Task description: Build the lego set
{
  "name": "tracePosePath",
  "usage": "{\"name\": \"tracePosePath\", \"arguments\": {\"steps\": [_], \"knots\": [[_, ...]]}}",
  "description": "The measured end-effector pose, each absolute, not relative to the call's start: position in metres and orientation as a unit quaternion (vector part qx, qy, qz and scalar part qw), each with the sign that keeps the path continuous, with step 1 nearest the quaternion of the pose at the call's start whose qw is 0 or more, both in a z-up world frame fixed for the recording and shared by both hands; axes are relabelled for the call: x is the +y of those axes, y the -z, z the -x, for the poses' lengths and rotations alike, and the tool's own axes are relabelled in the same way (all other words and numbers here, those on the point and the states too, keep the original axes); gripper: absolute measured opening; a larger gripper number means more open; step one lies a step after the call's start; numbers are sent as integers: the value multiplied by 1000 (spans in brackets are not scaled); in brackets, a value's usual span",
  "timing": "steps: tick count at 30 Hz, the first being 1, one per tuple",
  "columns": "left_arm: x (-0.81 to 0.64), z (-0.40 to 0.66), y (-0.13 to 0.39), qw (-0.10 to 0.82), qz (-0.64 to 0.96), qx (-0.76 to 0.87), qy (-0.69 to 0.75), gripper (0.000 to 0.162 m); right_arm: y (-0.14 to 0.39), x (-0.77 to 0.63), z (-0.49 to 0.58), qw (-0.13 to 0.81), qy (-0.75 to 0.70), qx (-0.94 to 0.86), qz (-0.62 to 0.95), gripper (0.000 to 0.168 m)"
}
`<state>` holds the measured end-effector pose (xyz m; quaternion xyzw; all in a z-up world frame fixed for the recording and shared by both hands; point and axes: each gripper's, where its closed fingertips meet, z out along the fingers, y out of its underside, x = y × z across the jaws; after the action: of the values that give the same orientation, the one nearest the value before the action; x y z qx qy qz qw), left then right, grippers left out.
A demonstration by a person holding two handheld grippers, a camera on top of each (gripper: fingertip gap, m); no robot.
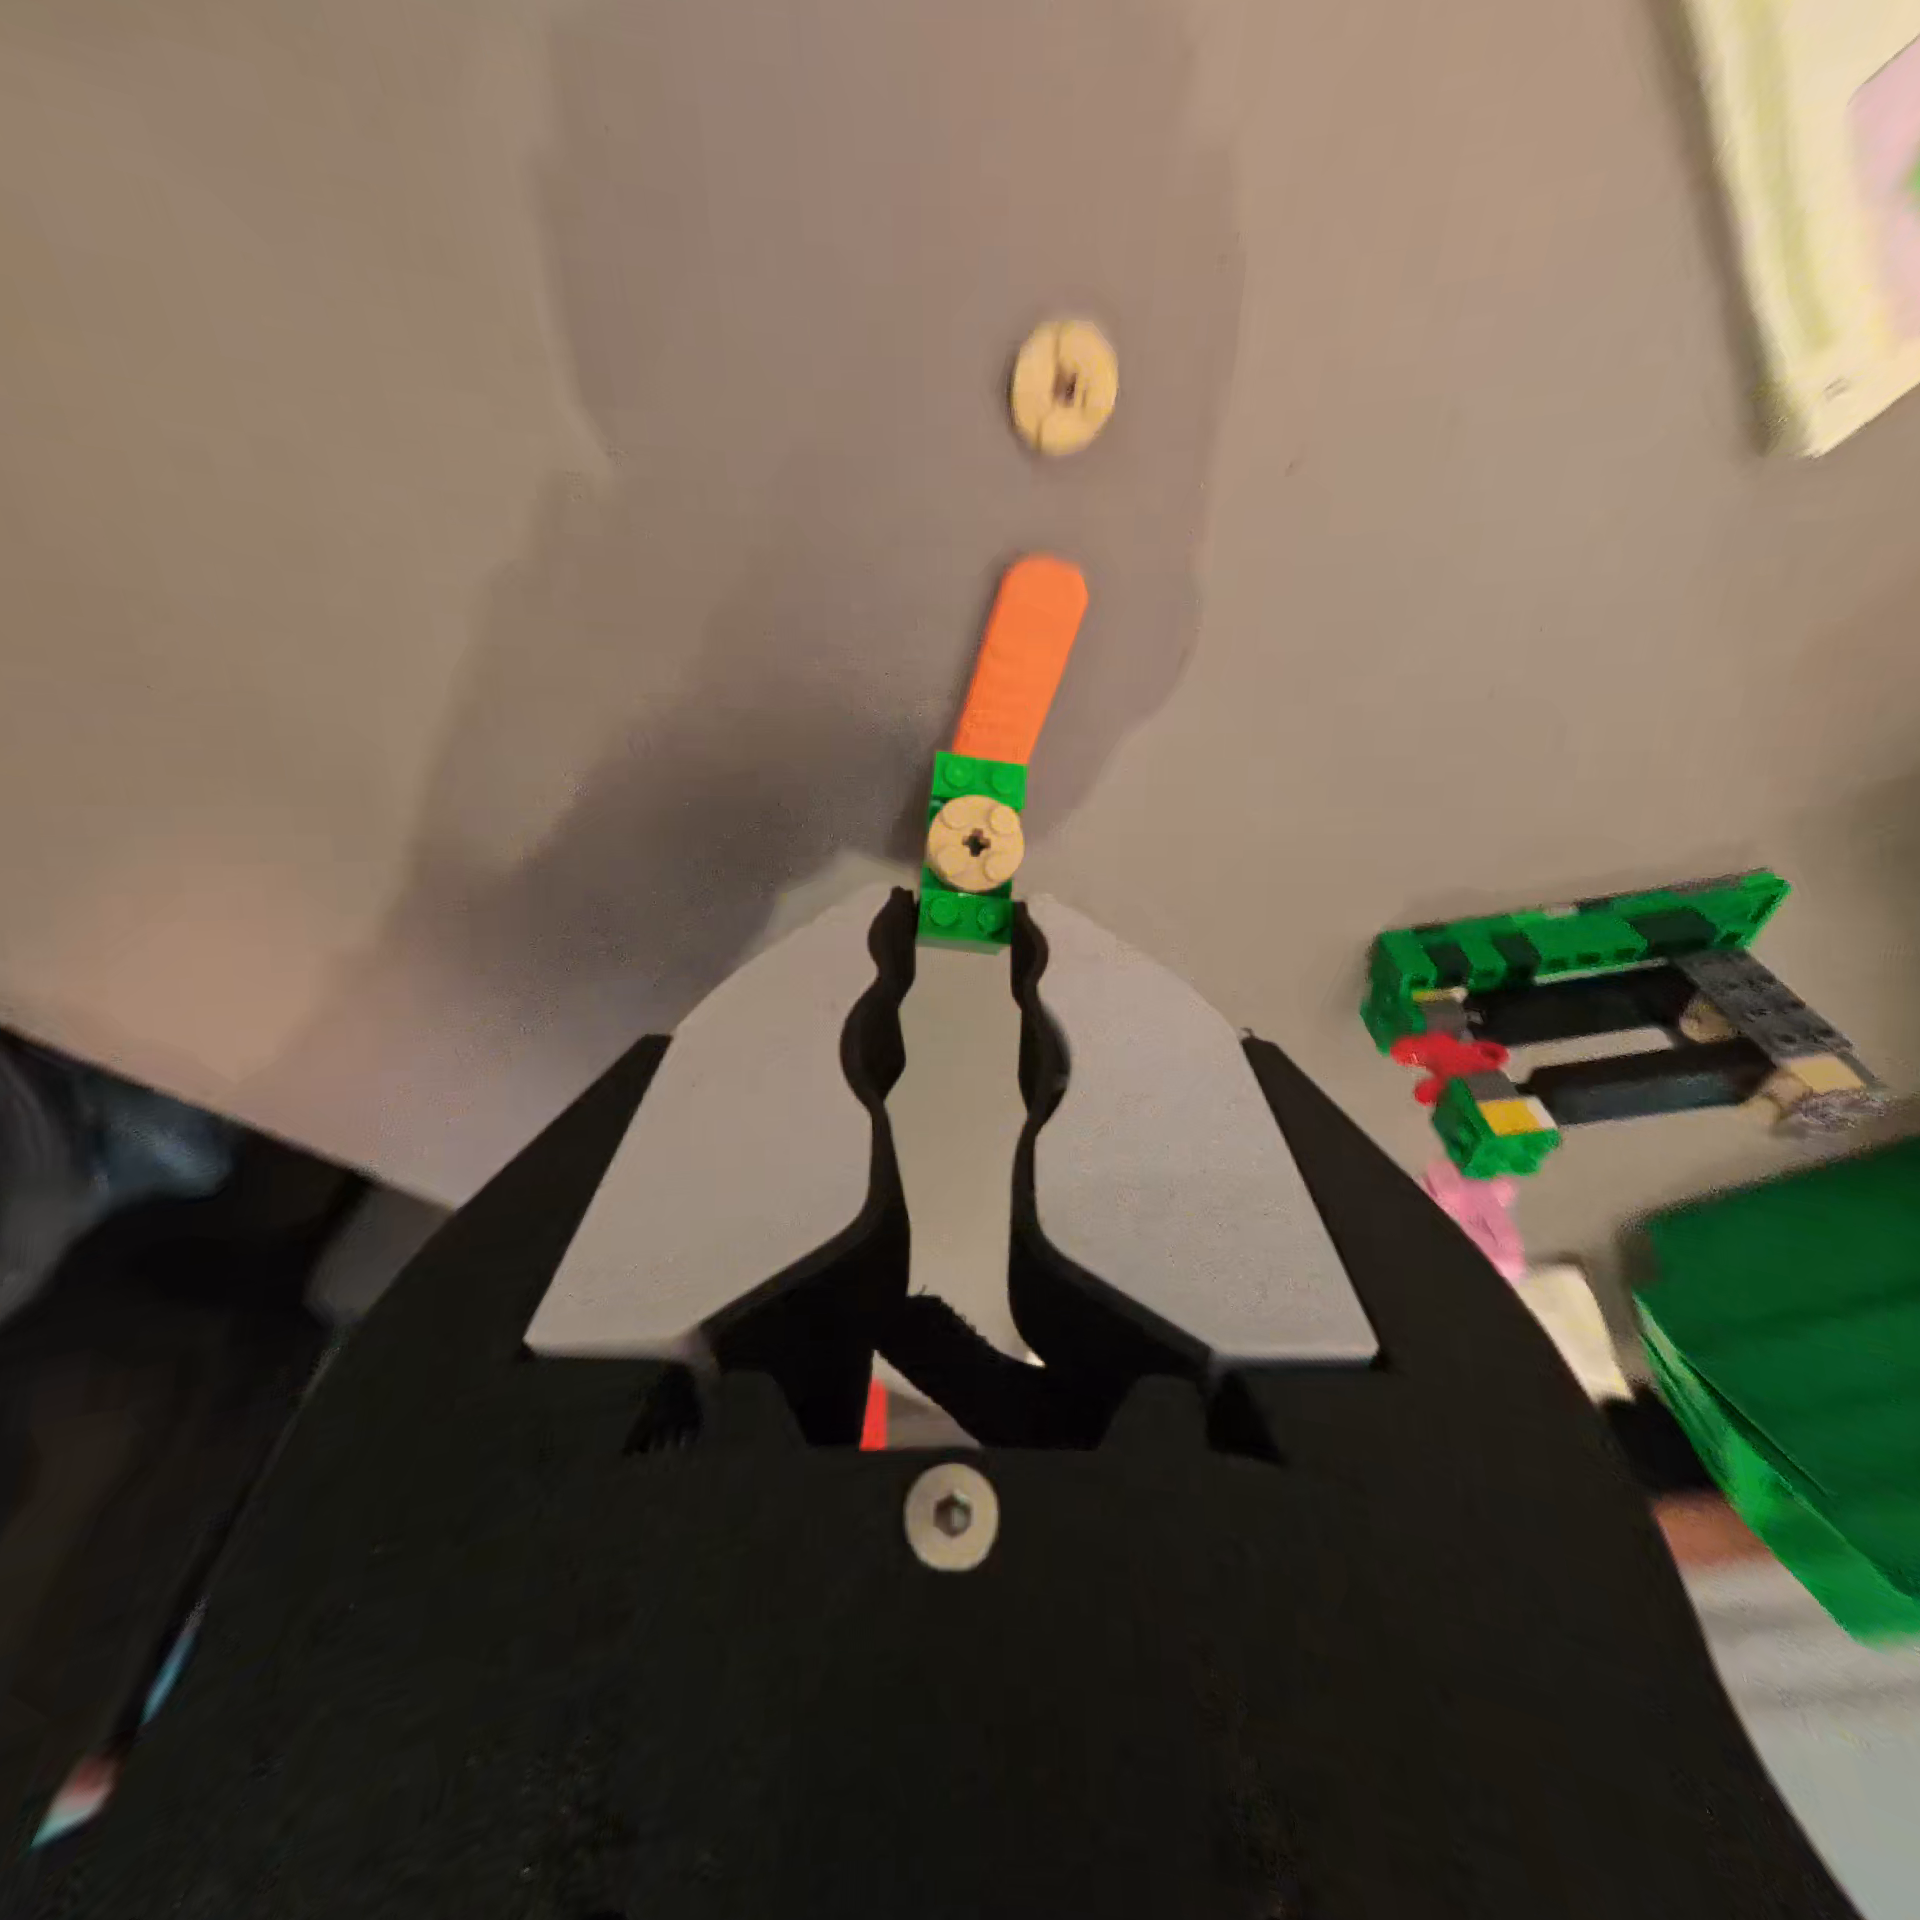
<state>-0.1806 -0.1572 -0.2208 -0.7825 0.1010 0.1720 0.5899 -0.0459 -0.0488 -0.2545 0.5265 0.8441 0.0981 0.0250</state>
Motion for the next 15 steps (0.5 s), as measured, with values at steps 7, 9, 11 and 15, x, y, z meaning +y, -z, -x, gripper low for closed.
{"name": "tracePosePath", "arguments": {"steps": [7, 9, 11, 15], "knots": [[-159, 187, 216, 594, 778, 96, -182, 19, 263, -56, 27, 145, -209, 851, -459, 17], [-161, 190, 215, 596, 777, 91, -183, 19, 258, -67, 22, 178, -213, 845, -458, 17], [-163, 196, 214, 596, 776, 84, -188, 19, 253, -77, 21, 193, -217, 844, -450, 17], [-168, 209, 210, 600, 773, 63, -195, 19, 259, -87, 21, 208, -237, 841, -439, 18]]}}
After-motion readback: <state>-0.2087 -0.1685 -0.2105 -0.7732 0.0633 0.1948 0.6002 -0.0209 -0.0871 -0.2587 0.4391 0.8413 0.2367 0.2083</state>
